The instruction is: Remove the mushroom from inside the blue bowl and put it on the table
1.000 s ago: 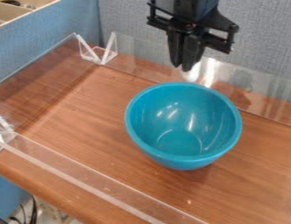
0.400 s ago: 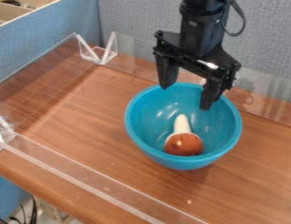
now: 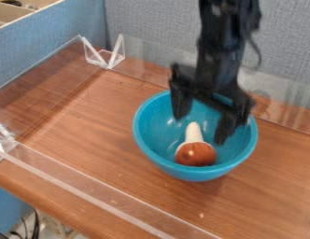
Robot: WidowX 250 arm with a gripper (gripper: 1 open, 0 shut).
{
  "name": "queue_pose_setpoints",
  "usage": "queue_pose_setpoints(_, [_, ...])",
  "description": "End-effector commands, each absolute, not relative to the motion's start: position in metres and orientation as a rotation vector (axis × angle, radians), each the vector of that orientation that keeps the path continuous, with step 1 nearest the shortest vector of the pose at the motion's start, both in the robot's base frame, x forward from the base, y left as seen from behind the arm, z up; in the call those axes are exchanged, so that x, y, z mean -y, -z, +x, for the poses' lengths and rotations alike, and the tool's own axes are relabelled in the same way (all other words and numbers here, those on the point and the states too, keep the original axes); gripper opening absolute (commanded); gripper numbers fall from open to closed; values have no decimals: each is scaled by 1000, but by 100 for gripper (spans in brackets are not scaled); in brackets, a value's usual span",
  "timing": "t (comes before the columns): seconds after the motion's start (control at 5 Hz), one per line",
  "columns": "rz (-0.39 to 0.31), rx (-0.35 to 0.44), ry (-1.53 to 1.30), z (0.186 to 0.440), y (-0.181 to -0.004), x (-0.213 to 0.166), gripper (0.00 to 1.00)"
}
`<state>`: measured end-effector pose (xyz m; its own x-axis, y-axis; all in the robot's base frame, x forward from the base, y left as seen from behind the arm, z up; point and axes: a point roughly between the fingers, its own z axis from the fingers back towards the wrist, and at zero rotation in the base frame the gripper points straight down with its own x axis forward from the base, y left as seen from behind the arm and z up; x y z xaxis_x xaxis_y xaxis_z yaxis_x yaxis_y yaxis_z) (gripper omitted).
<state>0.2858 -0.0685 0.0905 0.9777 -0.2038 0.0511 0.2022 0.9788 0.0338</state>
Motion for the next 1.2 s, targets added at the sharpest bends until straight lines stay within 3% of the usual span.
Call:
queue_pose_setpoints(0.0, [19, 71, 226, 291, -74, 78, 100])
queue_pose_setpoints(0.2, [20, 39, 231, 293, -55, 79, 100])
queue_pose_setpoints(0.4, [25, 32, 233, 295, -51, 79, 0])
queue_pose_setpoints(1.0, [43, 41, 233, 302, -64, 77, 0])
